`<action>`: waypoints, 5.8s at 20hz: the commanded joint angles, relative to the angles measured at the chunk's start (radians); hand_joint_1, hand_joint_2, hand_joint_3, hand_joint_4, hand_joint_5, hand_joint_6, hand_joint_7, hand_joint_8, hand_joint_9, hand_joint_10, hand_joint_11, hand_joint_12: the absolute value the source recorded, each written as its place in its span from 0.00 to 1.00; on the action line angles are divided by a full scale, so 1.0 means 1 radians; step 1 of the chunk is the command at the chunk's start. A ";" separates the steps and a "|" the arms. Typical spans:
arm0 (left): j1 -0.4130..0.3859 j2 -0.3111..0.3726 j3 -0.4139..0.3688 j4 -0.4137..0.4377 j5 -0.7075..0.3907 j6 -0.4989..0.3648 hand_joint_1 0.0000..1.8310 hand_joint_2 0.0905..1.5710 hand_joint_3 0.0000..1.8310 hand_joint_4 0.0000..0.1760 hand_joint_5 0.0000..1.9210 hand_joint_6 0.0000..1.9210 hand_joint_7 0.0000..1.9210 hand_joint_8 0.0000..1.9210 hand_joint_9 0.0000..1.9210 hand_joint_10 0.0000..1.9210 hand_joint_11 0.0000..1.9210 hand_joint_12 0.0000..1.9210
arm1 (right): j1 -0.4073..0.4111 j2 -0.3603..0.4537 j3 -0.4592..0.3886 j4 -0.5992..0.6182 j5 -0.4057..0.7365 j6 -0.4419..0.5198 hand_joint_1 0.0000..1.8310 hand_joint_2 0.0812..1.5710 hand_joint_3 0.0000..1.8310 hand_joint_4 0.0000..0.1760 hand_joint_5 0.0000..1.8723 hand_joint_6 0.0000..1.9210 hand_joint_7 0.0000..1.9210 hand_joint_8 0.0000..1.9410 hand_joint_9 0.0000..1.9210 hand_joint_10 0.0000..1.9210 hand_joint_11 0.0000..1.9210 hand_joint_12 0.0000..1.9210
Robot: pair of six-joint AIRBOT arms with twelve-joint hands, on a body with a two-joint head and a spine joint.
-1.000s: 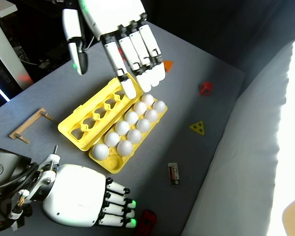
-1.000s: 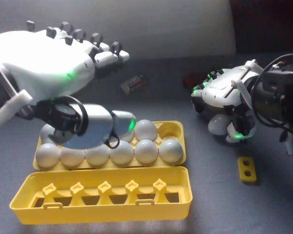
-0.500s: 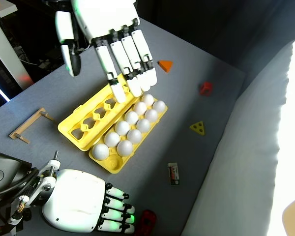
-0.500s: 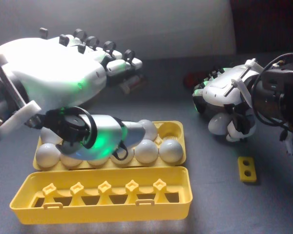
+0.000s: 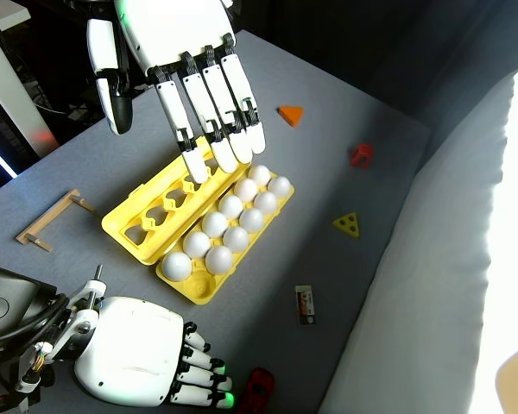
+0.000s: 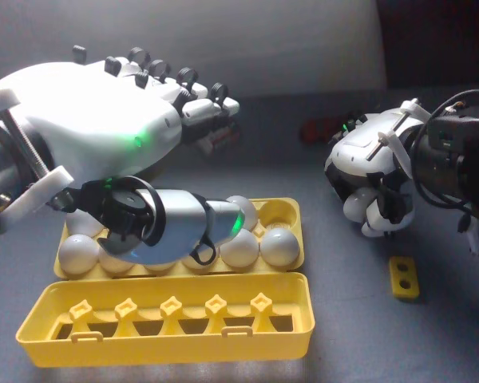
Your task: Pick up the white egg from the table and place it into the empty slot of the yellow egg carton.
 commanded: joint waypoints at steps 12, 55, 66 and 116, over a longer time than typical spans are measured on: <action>-0.027 -0.007 0.002 0.058 -0.022 0.004 0.02 0.79 0.00 0.29 0.03 0.00 0.03 0.00 0.05 0.00 0.00 0.23 | 0.052 0.071 0.001 -0.040 -0.276 0.223 0.59 0.76 0.00 0.00 0.43 0.68 0.24 0.00 0.03 0.13 0.00 0.37; -0.052 -0.012 -0.011 -0.029 -0.034 0.070 0.04 0.79 0.00 0.21 0.04 0.00 0.05 0.00 0.05 0.00 0.00 0.25 | -0.142 -0.116 0.379 0.765 -1.136 0.172 0.59 0.77 0.00 0.00 0.42 0.69 0.26 0.01 0.00 0.28 0.00 0.39; -0.062 -0.014 0.000 -0.029 -0.033 0.074 0.04 0.79 0.00 0.20 0.04 0.00 0.05 0.00 0.06 0.00 0.00 0.24 | -0.163 -0.127 0.380 0.833 -1.166 0.141 0.59 0.76 0.00 0.00 0.43 0.67 0.28 0.01 0.01 0.31 0.00 0.54; -0.076 -0.018 0.001 -0.040 -0.037 0.075 0.03 0.79 0.00 0.20 0.04 0.00 0.05 0.00 0.06 0.00 0.00 0.26 | -0.196 -0.151 0.410 0.824 -1.223 0.038 0.51 0.65 0.00 0.00 0.25 0.33 0.25 0.00 0.04 0.26 0.00 0.58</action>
